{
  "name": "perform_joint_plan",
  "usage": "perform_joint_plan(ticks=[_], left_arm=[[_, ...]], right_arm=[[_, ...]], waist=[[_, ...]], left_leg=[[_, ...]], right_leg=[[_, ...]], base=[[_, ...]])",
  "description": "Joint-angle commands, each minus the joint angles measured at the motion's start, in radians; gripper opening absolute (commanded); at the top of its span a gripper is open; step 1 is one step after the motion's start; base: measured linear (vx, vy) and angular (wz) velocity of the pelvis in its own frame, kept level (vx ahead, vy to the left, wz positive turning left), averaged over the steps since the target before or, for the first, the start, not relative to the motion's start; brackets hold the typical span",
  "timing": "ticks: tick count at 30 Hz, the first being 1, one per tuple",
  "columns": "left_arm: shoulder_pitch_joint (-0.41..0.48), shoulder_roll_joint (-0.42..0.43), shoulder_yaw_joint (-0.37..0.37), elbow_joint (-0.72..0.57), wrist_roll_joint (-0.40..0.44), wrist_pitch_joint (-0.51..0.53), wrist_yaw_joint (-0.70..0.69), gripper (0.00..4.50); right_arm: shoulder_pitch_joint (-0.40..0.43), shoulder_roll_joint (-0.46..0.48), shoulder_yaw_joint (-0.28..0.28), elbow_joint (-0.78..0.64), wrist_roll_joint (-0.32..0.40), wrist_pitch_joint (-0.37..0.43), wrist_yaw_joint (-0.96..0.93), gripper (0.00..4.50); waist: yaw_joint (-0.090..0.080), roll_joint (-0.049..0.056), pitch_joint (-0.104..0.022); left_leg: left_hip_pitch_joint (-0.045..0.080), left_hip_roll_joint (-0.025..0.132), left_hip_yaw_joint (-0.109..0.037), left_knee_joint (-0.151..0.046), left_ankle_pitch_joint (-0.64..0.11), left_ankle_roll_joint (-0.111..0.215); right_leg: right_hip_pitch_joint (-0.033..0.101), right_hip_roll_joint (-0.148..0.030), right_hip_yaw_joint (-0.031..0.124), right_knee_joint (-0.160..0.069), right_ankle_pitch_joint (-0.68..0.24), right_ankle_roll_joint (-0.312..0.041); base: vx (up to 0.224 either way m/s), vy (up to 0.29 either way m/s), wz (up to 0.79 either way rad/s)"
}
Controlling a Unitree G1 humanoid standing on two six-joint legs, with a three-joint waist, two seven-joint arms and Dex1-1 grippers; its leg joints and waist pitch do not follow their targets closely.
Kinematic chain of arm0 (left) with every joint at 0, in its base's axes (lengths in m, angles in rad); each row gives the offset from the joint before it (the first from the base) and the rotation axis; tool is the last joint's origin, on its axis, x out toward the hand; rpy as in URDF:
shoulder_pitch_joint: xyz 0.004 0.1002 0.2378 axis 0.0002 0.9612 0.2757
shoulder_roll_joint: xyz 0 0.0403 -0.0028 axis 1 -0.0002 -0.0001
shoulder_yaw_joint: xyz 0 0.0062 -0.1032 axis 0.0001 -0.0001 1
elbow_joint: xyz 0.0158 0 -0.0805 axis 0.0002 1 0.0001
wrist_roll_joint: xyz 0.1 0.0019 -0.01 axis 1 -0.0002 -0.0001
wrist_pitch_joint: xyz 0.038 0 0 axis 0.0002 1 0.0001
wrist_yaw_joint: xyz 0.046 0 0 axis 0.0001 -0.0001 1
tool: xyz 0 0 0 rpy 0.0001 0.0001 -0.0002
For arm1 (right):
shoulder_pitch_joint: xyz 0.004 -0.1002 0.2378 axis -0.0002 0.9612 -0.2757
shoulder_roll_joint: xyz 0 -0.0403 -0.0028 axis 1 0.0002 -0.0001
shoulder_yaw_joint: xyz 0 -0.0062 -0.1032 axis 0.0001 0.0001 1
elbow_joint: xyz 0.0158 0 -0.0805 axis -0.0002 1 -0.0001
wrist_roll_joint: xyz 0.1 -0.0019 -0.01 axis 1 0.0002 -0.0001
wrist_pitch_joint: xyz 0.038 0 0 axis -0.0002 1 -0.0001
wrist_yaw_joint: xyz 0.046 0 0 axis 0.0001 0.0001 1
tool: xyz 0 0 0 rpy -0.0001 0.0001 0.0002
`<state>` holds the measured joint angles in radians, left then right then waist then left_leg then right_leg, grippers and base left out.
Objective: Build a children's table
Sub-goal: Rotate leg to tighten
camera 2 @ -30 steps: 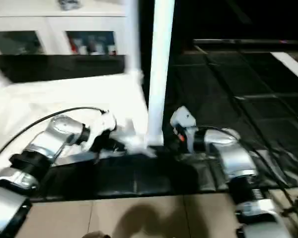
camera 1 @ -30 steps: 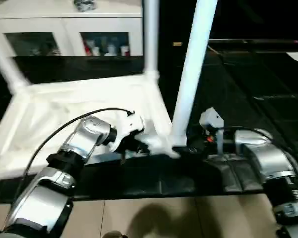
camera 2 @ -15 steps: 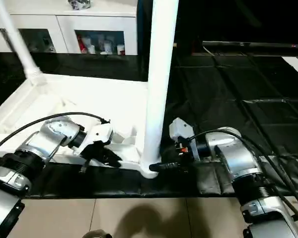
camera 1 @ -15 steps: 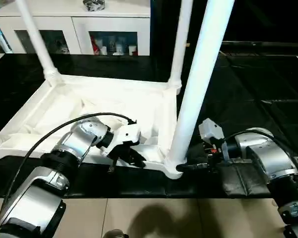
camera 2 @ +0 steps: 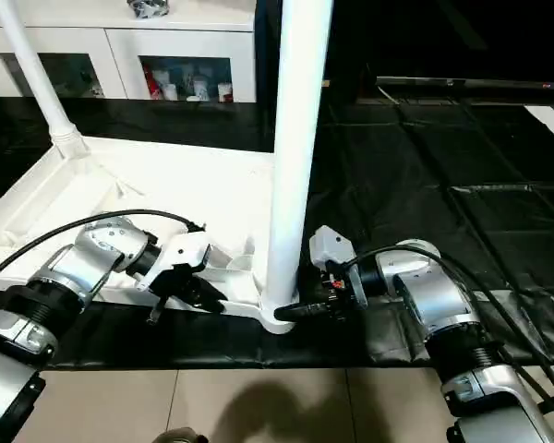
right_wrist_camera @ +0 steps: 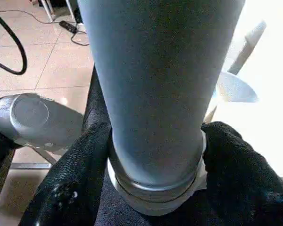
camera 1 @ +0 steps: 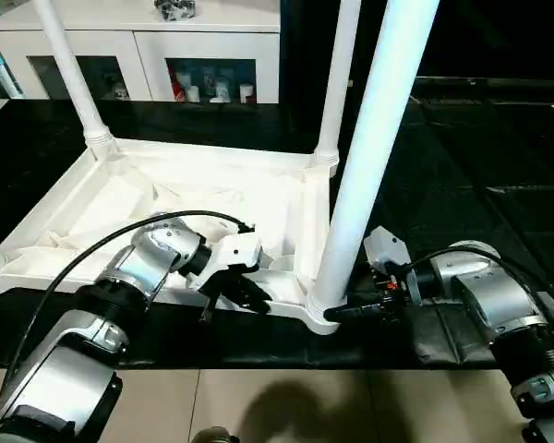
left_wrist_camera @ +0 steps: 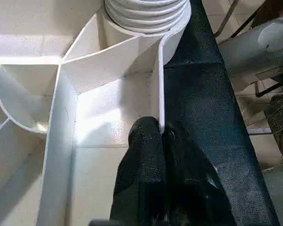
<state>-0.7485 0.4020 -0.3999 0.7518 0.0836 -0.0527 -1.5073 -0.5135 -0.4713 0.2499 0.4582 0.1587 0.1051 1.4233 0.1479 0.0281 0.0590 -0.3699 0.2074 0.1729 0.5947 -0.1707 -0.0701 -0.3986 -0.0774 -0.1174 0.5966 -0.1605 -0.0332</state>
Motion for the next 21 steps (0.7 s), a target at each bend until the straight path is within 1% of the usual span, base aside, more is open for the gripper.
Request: perform_joint_plan(ticks=[1, 6, 7, 8, 9, 10, 11, 12, 13, 14, 15, 16, 17, 18, 19, 20, 21], left_arm=[[-0.007, -0.014, -0.031, -0.013, 0.007, -0.026, -0.039, 0.0], [-0.008, -0.018, -0.025, -0.009, 0.004, -0.018, -0.031, 0.0], [-0.011, -0.033, -0.009, -0.004, -0.007, 0.018, -0.007, 0.0], [-0.011, -0.033, -0.009, -0.004, -0.007, 0.018, -0.007, 0.0], [-0.018, -0.055, 0.009, 0.004, -0.017, 0.067, 0.032, 0.0], [-0.021, -0.063, 0.016, 0.007, -0.019, 0.086, 0.048, 0.0], [-0.031, -0.086, 0.037, 0.016, -0.029, 0.118, 0.095, 0.0], [-0.038, -0.106, 0.055, 0.023, -0.038, 0.148, 0.135, 0.0], [-0.038, -0.106, 0.055, 0.023, -0.038, 0.148, 0.135, 0.0], [-0.04, -0.111, 0.06, 0.025, -0.041, 0.155, 0.145, 0.0], [-0.046, -0.13, 0.074, 0.029, -0.043, 0.177, 0.194, 0.0], [-0.051, -0.143, 0.081, 0.03, -0.038, 0.197, 0.233, 0.0], [-0.057, -0.153, 0.086, 0.034, -0.03, 0.222, 0.273, 0.0], [-0.062, -0.164, 0.09, 0.04, -0.02, 0.24, 0.313, 0.0], [-0.07, -0.179, 0.099, 0.047, -0.012, 0.271, 0.362, 0.0], [-0.075, -0.192, 0.11, 0.049, -0.01, 0.298, 0.399, 0.0], [-0.078, -0.2, 0.119, 0.049, -0.01, 0.315, 0.421, 0.0]], right_arm=[[-0.018, 0.005, 0.015, 0.008, -0.014, -0.008, -0.001, 2.73], [-0.017, 0.01, 0.016, 0.008, -0.01, -0.002, 0.001, 2.72], [-0.011, 0.02, 0.008, 0.002, 0.003, 0.019, -0.011, 2.72], [-0.011, 0.02, 0.008, 0.002, 0.003, 0.019, -0.011, 2.72], [-0.008, 0.043, -0.015, -0.001, 0.02, 0.062, -0.061, 2.72], [-0.008, 0.054, -0.027, -0.001, 0.027, 0.081, -0.086, 2.72], [-0.009, 0.08, -0.049, 0.004, 0.027, 0.106, -0.157, 2.72], [-0.009, 0.103, -0.065, 0.009, 0.021, 0.12, -0.223, 2.72], [-0.009, 0.103, -0.065, 0.009, 0.021, 0.12, -0.223, 2.72], [-0.009, 0.108, -0.069, 0.011, 0.019, 0.122, -0.24, 2.71], [-0.009, 0.137, -0.082, 0.013, 0.006, 0.143, -0.318, 2.68], [-0.008, 0.165, -0.094, 0.01, 0.003, 0.167, -0.378, 2.66], [-0.008, 0.194, -0.104, 0.008, -0.001, 0.185, -0.437, 2.65], [-0.01, 0.221, -0.114, 0.008, -0.006, 0.2, -0.49, 2.65], [-0.013, 0.254, -0.125, 0.01, -0.011, 0.218, -0.553, 2.65], [-0.014, 0.277, -0.129, 0.01, -0.021, 0.228, -0.595, 2.65], [-0.015, 0.291, -0.131, 0.008, -0.027, 0.234, -0.62, 2.65]], waist=[[-0.007, -0.011, -0.082], [-0.007, -0.011, -0.082], [-0.008, -0.011, -0.082], [-0.007, -0.011, -0.082], [-0.008, -0.014, -0.081], [-0.008, -0.012, -0.079], [-0.01, -0.014, -0.079], [-0.013, -0.014, -0.078], [-0.017, -0.014, -0.077], [-0.017, -0.012, -0.077], [-0.022, -0.01, -0.077], [-0.027, -0.011, -0.077], [-0.037, -0.012, -0.078], [-0.044, -0.016, -0.079], [-0.048, -0.012, -0.078], [-0.054, -0.012, -0.079], [-0.056, -0.012, -0.08]], left_leg=[[0.012, 0.031, -0.004, -0.06, -0.171, 0.072], [0.013, 0.031, -0.004, -0.06, -0.174, 0.072], [0.012, 0.031, -0.005, -0.06, -0.173, 0.072], [0.012, 0.03, -0.005, -0.059, -0.171, 0.072], [0.014, 0.031, -0.004, -0.06, -0.172, 0.071], [0.015, 0.031, -0.004, -0.061, -0.175, 0.07], [0.014, 0.031, -0.005, -0.061, -0.179, 0.064], [0.013, 0.029, -0.006, -0.062, -0.189, 0.055], [0.013, 0.028, -0.006, -0.062, -0.192, 0.049], [0.015, 0.026, -0.007, -0.062, -0.203, 0.043], [0.014, 0.025, -0.008, -0.062, -0.2, 0.038], [0.013, 0.026, -0.008, -0.063, -0.197, 0.035], [0.013, 0.025, -0.01, -0.064, -0.201, 0.028], [0.009, 0.021, -0.011, -0.064, -0.196, 0.03], [0.011, 0.023, -0.01, -0.064, -0.192, 0.026], [0.011, 0.02, -0.009, -0.062, -0.188, 0.028], [0.012, 0.02, -0.008, -0.062, -0.184, 0.029]], right_leg=[[0.055, -0.077, 0.057, -0.07, -0.284, -0.165], [0.054, -0.076, 0.057, -0.071, -0.287, -0.165], [0.055, -0.077, 0.057, -0.071, -0.284, -0.167], [0.055, -0.077, 0.057, -0.071, -0.286, -0.167], [0.055, -0.076, 0.056, -0.071, -0.294, -0.168], [0.053, -0.076, 0.056, -0.073, -0.305, -0.166], [0.054, -0.076, 0.056, -0.073, -0.317, -0.164], [0.054, -0.078, 0.054, -0.077, -0.342, -0.156], [0.055, -0.077, 0.053, -0.078, -0.356, -0.15], [0.054, -0.078, 0.051, -0.084, -0.388, -0.136], [0.056, -0.079, 0.052, -0.083, -0.385, -0.133], [0.055, -0.077, 0.053, -0.083, -0.376, -0.134], [0.055, -0.077, 0.053, -0.082, -0.367, -0.138], [0.06, -0.077, 0.05, -0.082, -0.363, -0.133], [0.056, -0.076, 0.054, -0.08, -0.353, -0.138], [0.056, -0.077, 0.053, -0.081, -0.342, -0.145], [0.056, -0.076, 0.054, -0.081, -0.336, -0.148]], base=[[0.0, 0.0, 0.0], [0.0, 0.0, 0.0], [0.0, 0.0, 0.0], [0.0, 0.0, 0.0], [0.0, 0.0, 0.0], [0.0, 0.0, 0.0], [0.0, 0.0, 0.0], [0.0, 0.0, 0.0], [0.0, 0.0, 0.0], [0.0, 0.0, 0.0], [0.0, 0.0, 0.0], [0.0, 0.0, 0.0], [0.0, 0.0, 0.0], [0.0, 0.0, 0.0], [0.0, 0.0, 0.0], [0.0, 0.0, 0.0], [0.0, 0.0, 0.0]])
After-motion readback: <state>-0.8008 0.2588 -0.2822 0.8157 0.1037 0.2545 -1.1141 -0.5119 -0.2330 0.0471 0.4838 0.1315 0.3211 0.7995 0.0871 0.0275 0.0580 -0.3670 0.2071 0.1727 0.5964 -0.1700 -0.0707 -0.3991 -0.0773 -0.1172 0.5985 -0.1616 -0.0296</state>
